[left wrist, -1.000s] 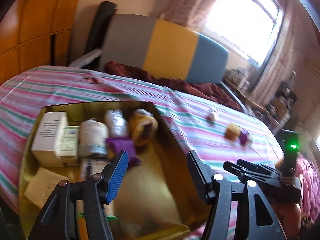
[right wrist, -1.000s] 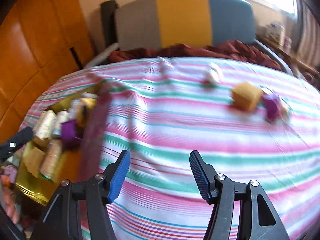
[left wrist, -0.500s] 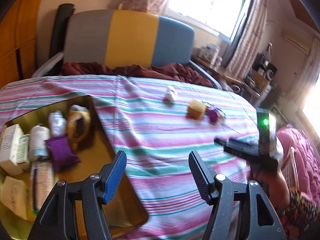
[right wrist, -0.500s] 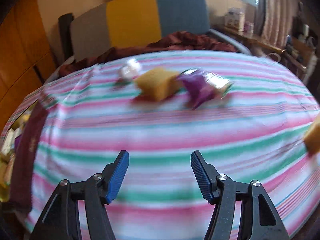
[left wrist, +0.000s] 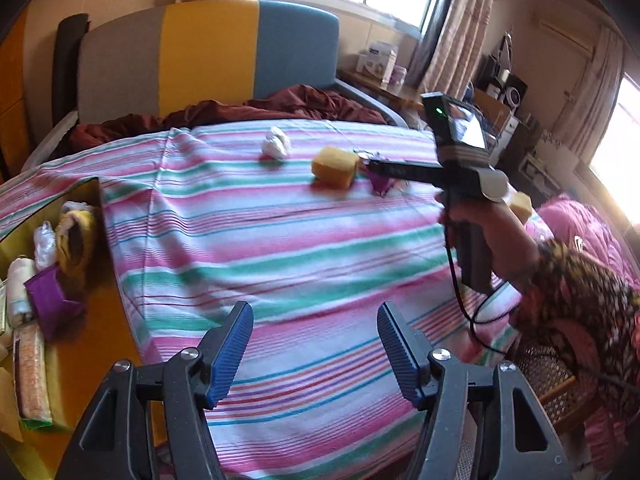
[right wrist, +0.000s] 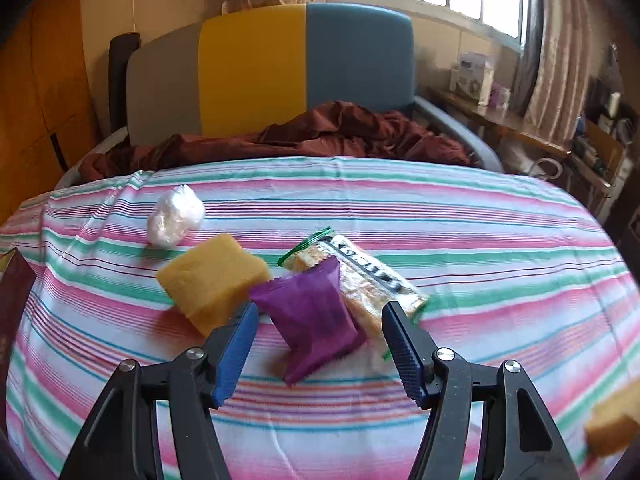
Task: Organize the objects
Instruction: 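Grasp the purple character-print snack bag on the sheet with the right tool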
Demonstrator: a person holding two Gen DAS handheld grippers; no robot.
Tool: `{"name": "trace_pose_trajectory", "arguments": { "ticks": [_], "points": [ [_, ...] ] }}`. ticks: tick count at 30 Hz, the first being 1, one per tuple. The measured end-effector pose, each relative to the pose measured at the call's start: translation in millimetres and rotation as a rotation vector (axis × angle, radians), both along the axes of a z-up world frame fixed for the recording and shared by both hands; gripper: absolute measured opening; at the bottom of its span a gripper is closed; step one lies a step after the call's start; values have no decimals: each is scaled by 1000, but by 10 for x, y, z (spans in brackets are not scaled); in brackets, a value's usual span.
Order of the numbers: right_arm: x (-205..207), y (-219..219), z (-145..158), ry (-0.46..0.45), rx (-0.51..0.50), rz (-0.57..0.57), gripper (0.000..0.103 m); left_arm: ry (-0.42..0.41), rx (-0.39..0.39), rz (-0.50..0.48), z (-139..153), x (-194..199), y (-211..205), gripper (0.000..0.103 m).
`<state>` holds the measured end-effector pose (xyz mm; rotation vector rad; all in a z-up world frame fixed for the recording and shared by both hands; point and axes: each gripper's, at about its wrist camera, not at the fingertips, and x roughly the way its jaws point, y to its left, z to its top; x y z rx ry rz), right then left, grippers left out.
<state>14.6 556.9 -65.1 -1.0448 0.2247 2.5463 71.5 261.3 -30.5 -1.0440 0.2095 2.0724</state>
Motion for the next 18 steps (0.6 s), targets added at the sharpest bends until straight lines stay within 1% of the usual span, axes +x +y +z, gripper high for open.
{"name": "trace_pose_trajectory", "arguments": {
  "ticks": [2, 3, 6, 7, 9, 11, 14, 18],
  "points": [
    [-47, 13, -59, 1, -21, 20, 64, 1, -18, -3, -31, 21, 30, 65],
    [-80, 30, -110, -18, -37, 26, 63, -4, -22, -7, -39, 16, 47, 65],
    [-83, 32, -160, -17, -68, 56, 54, -19, -33, -6, -83, 8, 110, 65],
    [-81, 26, -166, -17, -74, 64, 49, -22, -35, -6, -85, 5, 127, 65],
    [-60, 13, -176, -22, -76, 62, 46, -18, -39, -10, -78, 7, 165, 65],
    [-28, 2, -186, -24, -79, 57, 38, -10, -48, -8, -73, -9, 195, 65],
    [61, 6, -176, -7, -100, 43, 37, -21, -43, -10, -69, -40, 229, 65],
    [232, 6, -152, 32, -139, 21, 34, -16, -47, 1, -74, -83, 277, 65]
  ]
}}
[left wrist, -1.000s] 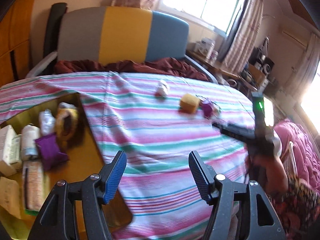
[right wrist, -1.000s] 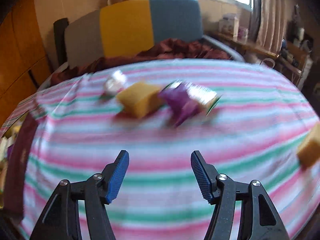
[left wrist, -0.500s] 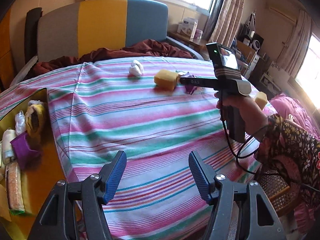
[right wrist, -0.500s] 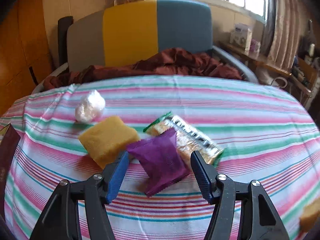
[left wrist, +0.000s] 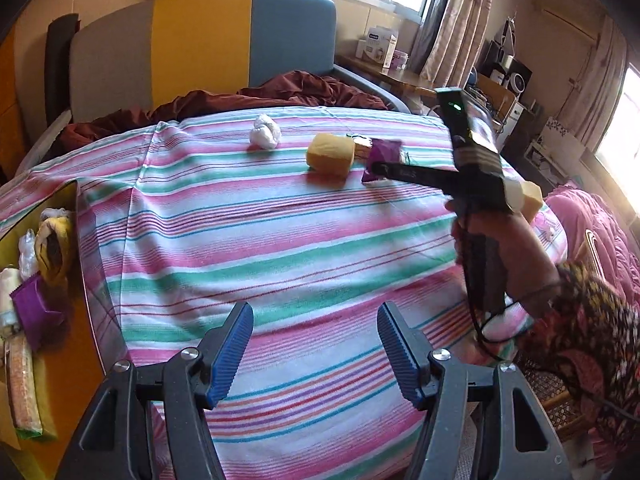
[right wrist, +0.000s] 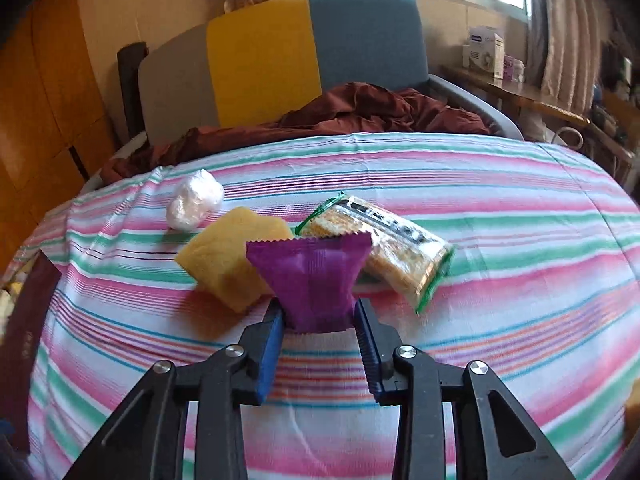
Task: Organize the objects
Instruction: 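Grasp the purple character-print snack bag on the sheet with the right tool, then grasp the yellow sponge with the left tool while the right tool holds the snack bag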
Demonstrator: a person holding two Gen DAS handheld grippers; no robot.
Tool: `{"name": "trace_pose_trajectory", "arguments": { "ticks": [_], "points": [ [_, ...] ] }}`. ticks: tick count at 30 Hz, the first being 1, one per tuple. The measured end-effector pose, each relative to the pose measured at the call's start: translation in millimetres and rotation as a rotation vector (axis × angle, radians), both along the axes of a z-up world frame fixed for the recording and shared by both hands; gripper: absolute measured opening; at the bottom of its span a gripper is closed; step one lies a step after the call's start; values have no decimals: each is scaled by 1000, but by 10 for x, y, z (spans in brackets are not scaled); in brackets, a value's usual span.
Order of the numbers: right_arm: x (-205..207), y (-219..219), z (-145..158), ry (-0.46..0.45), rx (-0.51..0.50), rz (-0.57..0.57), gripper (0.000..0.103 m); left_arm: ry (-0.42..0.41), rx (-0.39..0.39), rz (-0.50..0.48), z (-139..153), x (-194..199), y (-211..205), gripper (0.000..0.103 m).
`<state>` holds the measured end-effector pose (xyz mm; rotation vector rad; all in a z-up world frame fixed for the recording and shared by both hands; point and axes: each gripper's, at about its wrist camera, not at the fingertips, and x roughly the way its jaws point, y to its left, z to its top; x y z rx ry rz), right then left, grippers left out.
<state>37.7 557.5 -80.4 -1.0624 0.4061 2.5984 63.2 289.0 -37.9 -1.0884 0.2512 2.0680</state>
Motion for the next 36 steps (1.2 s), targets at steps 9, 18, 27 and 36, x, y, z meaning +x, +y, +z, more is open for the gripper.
{"name": "trace_pose_trajectory", "arguments": {
  "ticks": [9, 18, 27, 36],
  "points": [
    [450, -5, -23, 39, -112, -110, 35, -7, 2, 42, 24, -139, 81, 65],
    [700, -118, 123, 69, -17, -132, 71, -31, 5, 33, -25, -101, 90, 65],
    [345, -128, -36, -57, 35, -20, 51, -3, -16, 25, 4, -131, 170, 65],
    [484, -108, -81, -8, 14, -68, 48, 2, -35, 31, 35, -443, 578, 65]
  ]
}}
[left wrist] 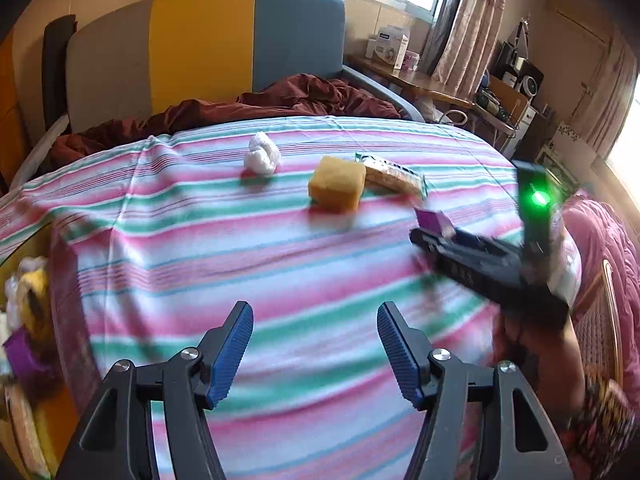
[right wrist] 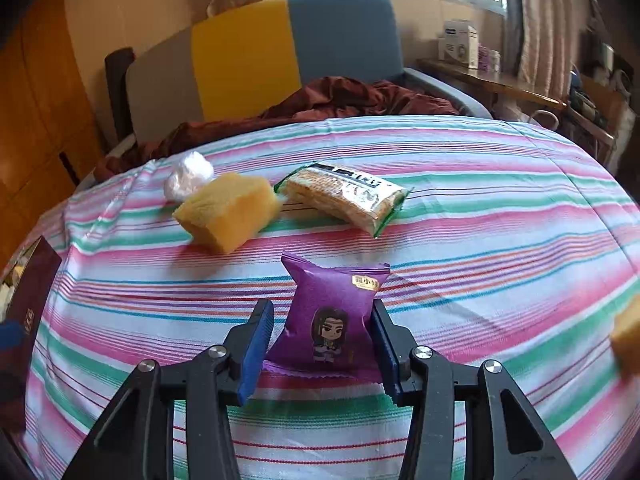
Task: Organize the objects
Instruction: 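Grasp the yellow sponge with the left tool while the right tool holds the snack bag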
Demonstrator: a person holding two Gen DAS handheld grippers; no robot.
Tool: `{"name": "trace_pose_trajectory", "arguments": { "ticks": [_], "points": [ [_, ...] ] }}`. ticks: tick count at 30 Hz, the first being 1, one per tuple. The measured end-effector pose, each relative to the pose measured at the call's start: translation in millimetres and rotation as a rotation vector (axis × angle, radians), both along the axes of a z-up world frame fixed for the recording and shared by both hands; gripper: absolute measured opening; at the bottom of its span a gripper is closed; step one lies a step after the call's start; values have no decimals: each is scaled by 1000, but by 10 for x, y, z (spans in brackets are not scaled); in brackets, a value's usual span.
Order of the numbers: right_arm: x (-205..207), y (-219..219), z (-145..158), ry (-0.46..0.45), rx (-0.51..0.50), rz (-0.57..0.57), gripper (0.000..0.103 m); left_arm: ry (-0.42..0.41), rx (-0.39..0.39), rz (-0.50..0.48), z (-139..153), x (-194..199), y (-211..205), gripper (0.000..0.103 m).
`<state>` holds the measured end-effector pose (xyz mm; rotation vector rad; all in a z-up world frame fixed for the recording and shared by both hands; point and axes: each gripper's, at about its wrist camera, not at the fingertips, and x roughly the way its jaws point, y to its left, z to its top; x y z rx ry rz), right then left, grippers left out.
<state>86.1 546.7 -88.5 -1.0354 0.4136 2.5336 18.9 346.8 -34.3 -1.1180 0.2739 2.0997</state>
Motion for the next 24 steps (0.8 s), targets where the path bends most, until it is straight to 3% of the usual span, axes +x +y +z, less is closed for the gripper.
{"name": "trace_pose_trajectory", "arguments": {
  "ticks": [4, 10, 16, 18, 24],
  "points": [
    [40, -22, 9, 14, 23, -35, 48, 38, -26, -12, -30, -164, 298, 65],
    [36, -7, -4, 14, 33, -61, 48, 127, -56, -60, -75, -425, 831, 75],
    [48, 13, -24, 18, 28, -73, 49, 102, -76, -89, -229, -720, 1240, 76],
    [58, 34, -37, 21, 15, -78, 49, 113, -88, -88, -282, -761, 1321, 82],
    [66, 55, -54, 19, 0, -93, 46, 145, -107, -100, -395, -803, 1489, 82]
  ]
}}
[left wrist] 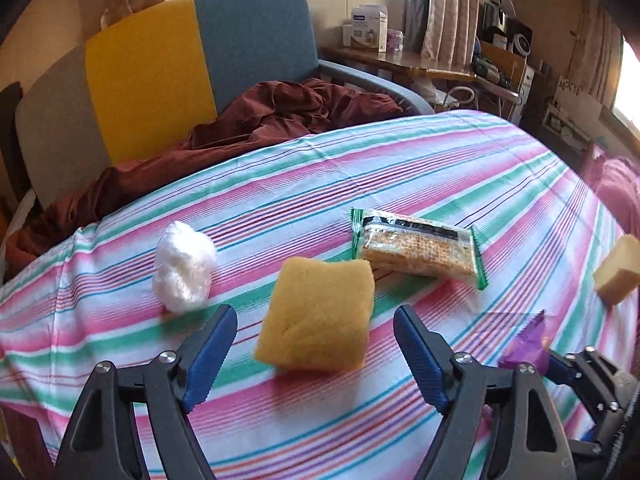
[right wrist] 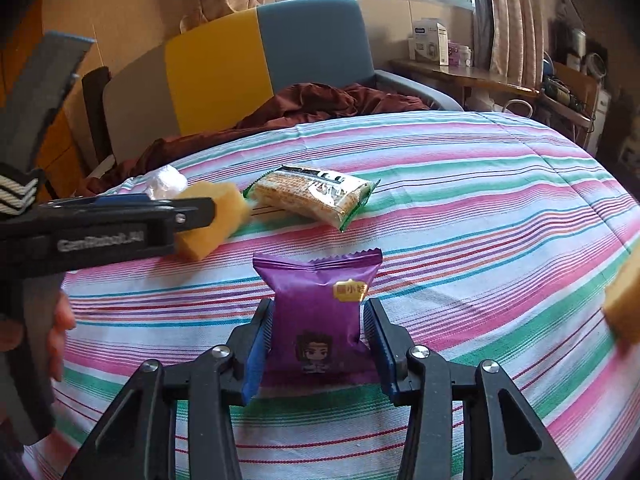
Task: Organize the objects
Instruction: 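Grasp the yellow sponge with the left tool while the right tool holds the snack bag, then carry the yellow sponge and purple snack bag toward the gold tray with both tools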
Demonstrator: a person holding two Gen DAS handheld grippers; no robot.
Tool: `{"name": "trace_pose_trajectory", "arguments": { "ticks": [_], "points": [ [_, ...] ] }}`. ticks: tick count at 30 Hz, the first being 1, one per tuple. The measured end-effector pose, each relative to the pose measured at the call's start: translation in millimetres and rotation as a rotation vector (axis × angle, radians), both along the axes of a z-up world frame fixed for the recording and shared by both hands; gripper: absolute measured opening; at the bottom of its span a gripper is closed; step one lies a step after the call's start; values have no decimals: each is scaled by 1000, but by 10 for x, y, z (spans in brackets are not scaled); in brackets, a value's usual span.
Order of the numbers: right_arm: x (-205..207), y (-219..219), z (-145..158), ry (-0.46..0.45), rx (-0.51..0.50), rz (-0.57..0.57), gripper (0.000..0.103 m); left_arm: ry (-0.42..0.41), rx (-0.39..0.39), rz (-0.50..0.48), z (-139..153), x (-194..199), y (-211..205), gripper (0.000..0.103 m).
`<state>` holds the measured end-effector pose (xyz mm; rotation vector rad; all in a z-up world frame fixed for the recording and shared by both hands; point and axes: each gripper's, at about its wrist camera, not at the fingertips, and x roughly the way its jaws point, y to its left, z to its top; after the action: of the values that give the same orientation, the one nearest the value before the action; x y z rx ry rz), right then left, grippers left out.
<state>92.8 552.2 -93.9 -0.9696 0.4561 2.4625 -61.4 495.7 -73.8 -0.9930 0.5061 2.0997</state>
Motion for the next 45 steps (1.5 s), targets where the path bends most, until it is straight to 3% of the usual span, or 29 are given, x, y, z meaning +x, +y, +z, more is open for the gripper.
{"name": "trace_pose_trajectory", "arguments": {
  "ticks": [3, 4, 5, 13, 24, 31, 37, 45],
  "points": [
    [2, -7, 0, -1, 6, -2, 45, -19, 26, 7, -58, -38, 9, 78],
    [3, -7, 0, 0, 6, -3, 45, -29, 41, 16, -80, -55, -5, 71],
    [7, -5, 1, 2, 6, -5, 45, -48, 53, 27, -117, -73, -25, 56],
    [10, -10, -4, 6, 9, -10, 43, -66, 127, 34, -152, -32, -173, 54],
    [40, -78, 52, 16, 62, -11, 36, 96, 166, 106, 22, 324, -582, 53],
    [106, -103, 118, 77, 66, 9, 35, 122, 211, 112, 98, 608, -916, 53],
    [129, -141, 159, 99, 88, 10, 35, 108, 224, 118, 156, 808, -1155, 53],
    [98, -217, 163, 79, 129, 18, 35, 20, 278, 88, 287, 1106, -1608, 53]
  ]
}}
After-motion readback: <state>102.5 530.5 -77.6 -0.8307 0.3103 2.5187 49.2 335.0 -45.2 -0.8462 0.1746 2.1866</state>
